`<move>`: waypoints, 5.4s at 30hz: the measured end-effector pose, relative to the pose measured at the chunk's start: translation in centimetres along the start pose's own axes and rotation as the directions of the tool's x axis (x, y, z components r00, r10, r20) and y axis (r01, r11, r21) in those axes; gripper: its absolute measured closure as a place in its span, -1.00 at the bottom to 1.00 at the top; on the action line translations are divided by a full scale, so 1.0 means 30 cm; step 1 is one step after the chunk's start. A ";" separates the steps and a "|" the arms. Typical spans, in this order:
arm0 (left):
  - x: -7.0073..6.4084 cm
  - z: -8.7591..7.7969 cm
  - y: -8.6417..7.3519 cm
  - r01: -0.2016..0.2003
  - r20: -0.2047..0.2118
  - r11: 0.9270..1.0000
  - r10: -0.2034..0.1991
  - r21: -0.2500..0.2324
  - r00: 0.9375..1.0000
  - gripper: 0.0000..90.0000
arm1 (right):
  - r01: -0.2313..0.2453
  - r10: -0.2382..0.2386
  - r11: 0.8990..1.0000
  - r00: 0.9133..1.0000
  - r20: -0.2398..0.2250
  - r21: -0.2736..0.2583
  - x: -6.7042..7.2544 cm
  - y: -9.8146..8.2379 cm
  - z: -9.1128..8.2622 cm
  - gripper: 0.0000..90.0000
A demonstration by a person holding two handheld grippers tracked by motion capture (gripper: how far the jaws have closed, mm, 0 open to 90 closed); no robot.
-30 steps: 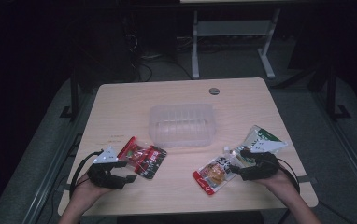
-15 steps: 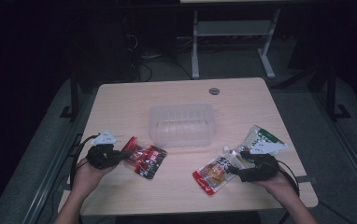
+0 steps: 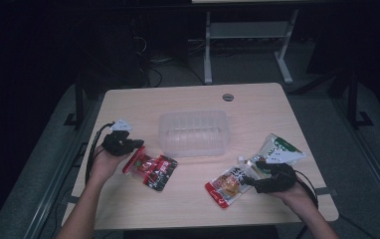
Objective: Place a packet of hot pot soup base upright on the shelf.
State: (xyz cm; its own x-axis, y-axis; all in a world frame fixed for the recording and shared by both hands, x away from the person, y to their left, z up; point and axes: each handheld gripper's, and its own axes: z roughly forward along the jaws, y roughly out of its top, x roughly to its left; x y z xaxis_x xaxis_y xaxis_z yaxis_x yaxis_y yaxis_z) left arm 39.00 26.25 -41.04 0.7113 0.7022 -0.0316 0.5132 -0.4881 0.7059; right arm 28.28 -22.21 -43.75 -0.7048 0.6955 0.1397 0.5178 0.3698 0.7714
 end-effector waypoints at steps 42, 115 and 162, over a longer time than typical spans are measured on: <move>-0.077 -0.052 -0.125 0.003 0.054 0.987 -0.011 0.161 0.998 1.00 | -0.014 0.014 1.000 1.000 0.021 0.005 -0.006 -0.003 -0.004 -0.49; -0.241 0.027 -0.143 -0.070 0.149 0.983 0.045 0.170 0.988 0.98 | 0.001 -0.001 1.000 1.000 0.018 0.012 0.010 -0.006 -0.004 -0.47; -0.246 0.043 -0.158 -0.075 0.130 0.977 0.049 0.201 0.990 0.99 | -0.001 0.015 0.999 0.950 -0.310 0.046 0.182 0.274 0.397 -0.50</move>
State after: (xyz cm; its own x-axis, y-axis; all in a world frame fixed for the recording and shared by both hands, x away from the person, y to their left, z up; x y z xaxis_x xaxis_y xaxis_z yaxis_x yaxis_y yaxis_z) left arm 31.94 22.70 -45.07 0.7919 0.6042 -0.0886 0.5449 -0.6336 0.5493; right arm 34.46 -8.03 -44.05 -0.8127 0.4753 0.3371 0.5400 0.3972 0.7420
